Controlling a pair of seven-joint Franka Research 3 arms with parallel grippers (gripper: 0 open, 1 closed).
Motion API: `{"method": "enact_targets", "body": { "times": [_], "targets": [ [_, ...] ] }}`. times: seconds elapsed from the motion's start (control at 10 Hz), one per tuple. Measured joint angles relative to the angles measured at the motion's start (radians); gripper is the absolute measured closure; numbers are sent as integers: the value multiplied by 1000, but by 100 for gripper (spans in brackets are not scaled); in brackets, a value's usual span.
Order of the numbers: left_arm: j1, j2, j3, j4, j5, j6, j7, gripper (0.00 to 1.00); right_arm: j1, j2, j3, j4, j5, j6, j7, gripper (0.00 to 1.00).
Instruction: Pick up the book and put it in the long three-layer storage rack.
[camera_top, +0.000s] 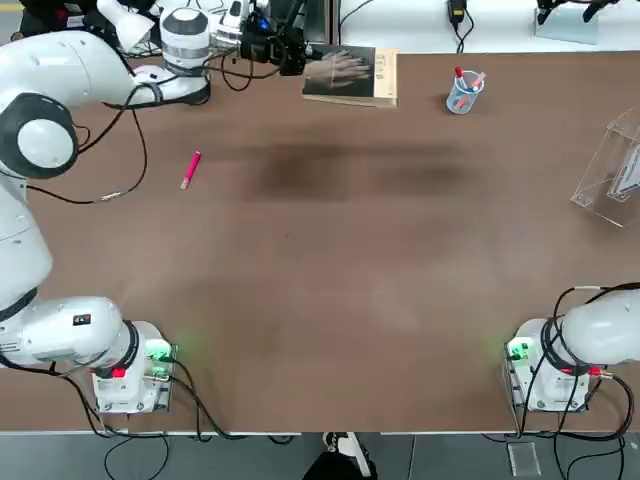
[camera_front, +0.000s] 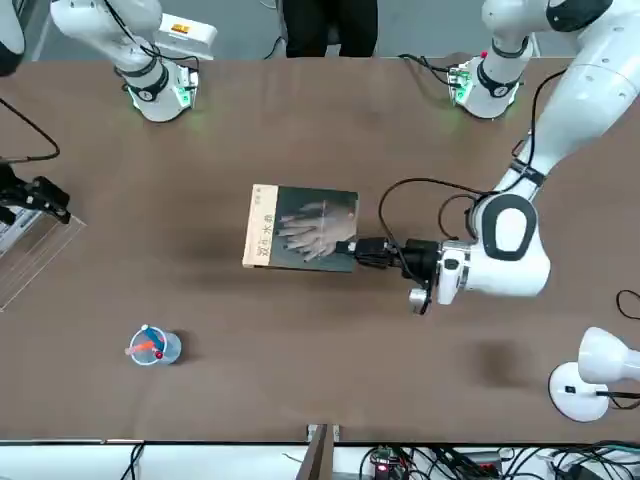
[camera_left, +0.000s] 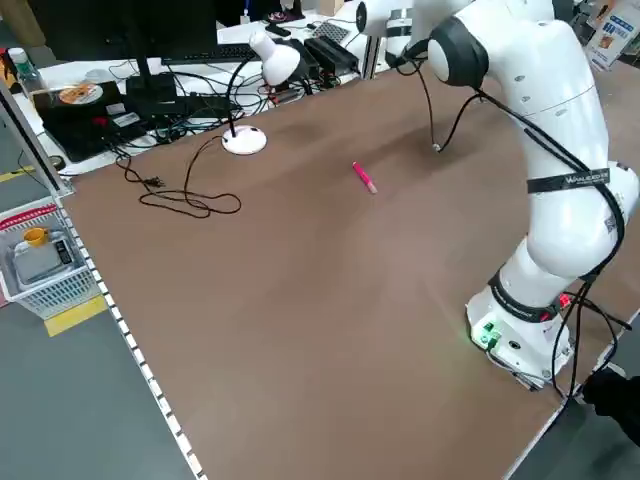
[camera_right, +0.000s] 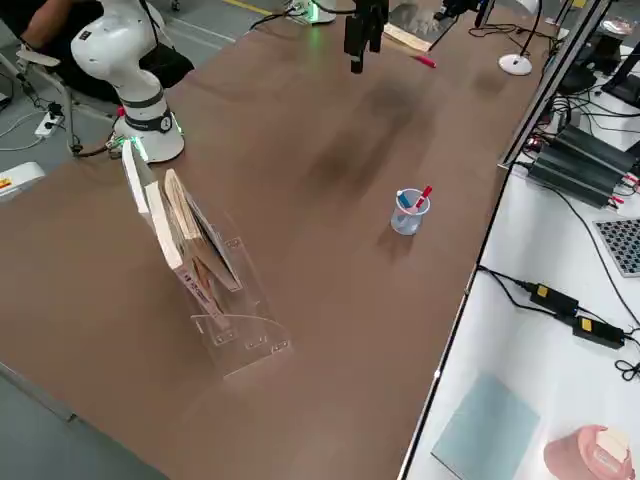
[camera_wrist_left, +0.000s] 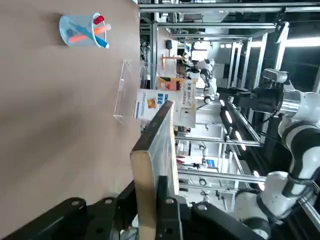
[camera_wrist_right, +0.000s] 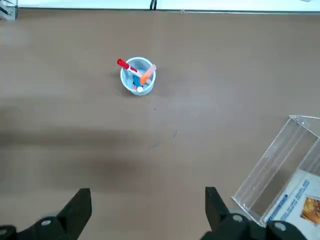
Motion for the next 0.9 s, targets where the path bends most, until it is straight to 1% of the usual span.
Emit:
{"method": "enact_targets", "body": {
  "times": [0.3, 0.5, 0.7, 0.9],
  "targets": [
    [-44, 0, 0, 10, -2, 93, 2, 96, 0, 30, -1, -39, 0, 76, 1, 0],
    [-55, 1, 0, 14, -32, 123, 5, 96, -1, 55, -2, -47, 15, 108, 2, 0],
    [-59, 2, 0, 15, -80, 132, 27, 96, -3, 80, -4, -52, 61, 138, 3, 0],
    [-68, 8, 1, 15, -122, 150, 52, 96, -14, 102, -6, -56, 140, 157, 3, 0]
  ]
}}
